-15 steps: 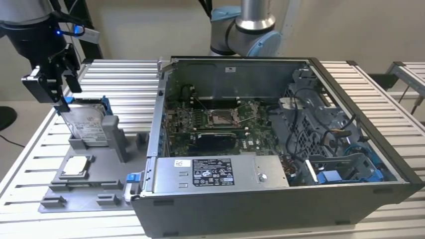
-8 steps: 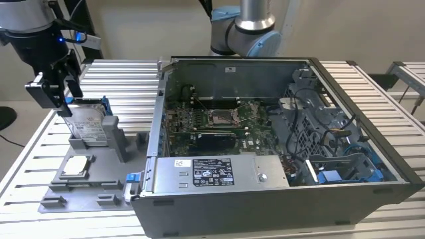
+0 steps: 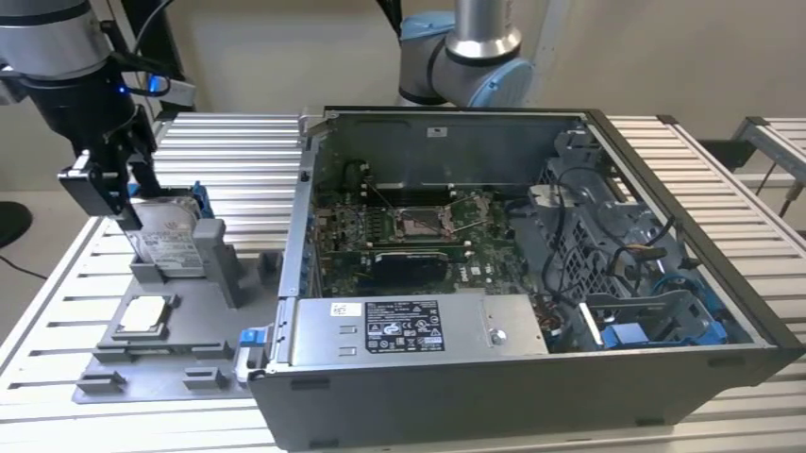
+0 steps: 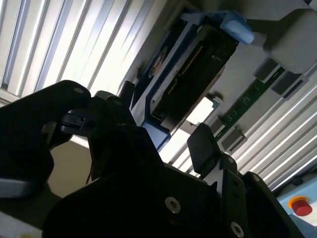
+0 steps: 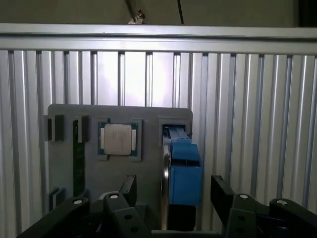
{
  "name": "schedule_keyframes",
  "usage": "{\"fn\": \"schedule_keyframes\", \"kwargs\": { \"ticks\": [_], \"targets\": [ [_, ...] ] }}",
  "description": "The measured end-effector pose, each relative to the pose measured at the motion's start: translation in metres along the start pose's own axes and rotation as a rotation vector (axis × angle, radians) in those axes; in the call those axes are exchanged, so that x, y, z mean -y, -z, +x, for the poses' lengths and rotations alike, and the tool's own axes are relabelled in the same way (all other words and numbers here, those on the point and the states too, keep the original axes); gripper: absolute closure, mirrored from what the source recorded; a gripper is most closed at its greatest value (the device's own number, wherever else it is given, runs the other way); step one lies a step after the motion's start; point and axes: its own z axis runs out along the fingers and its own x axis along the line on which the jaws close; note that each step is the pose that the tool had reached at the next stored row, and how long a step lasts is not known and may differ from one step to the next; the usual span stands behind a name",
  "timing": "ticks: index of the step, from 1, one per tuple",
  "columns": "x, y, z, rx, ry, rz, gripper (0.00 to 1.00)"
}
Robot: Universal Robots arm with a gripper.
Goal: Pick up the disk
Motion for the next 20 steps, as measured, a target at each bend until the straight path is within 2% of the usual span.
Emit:
{"fn": "schedule_keyframes", "kwargs": {
  "ticks": [17, 20],
  "targets": [
    [-0.0014, -0.0309, -0.0004, 0.0002, 0.015, 0.0003, 0.0],
    [-0.0015, -0.0336, -0.0004, 0.0004, 0.015, 0.0, 0.0]
  ]
}}
